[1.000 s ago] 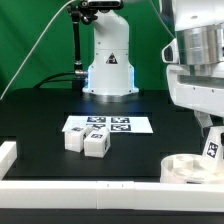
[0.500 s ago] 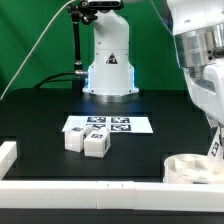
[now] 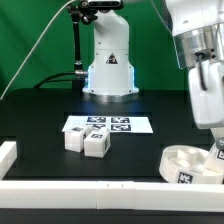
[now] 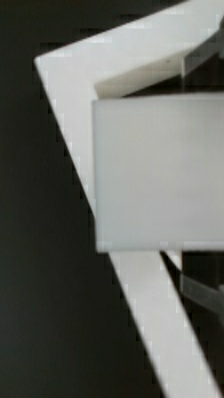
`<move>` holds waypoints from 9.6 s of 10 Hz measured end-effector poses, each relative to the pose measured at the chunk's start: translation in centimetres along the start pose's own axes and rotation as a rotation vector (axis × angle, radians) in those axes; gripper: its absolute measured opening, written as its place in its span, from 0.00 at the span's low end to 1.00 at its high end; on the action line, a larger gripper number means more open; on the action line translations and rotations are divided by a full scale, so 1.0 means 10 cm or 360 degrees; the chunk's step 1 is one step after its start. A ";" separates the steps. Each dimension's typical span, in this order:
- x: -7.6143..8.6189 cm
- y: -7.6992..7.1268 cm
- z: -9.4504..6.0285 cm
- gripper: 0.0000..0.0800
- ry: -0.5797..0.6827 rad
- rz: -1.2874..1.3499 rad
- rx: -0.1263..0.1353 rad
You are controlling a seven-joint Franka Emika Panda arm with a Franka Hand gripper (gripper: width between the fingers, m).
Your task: Assemble stool
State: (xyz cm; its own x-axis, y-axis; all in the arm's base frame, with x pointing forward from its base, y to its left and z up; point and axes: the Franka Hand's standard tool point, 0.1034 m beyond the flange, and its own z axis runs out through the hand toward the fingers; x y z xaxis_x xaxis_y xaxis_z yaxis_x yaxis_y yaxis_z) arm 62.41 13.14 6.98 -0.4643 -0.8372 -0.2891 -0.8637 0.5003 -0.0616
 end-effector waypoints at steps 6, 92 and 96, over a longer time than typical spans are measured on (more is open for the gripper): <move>-0.04 0.05 0.01 0.66 -0.0019 0.0084 0.0011; 1.78 -0.03 -0.38 0.42 -0.0762 -0.2135 -0.1341; 1.62 0.05 -0.27 0.42 -0.0672 -0.2120 -0.1316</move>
Offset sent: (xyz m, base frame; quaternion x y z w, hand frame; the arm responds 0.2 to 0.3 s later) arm 0.0000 0.0000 0.0000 0.0000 0.0000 0.1296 0.9916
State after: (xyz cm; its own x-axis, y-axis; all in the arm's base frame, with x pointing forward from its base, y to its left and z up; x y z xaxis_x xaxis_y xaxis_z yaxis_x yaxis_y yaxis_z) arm 53.88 -0.77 4.81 0.6223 -0.3697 -0.6900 -0.5165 -0.8563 -0.0071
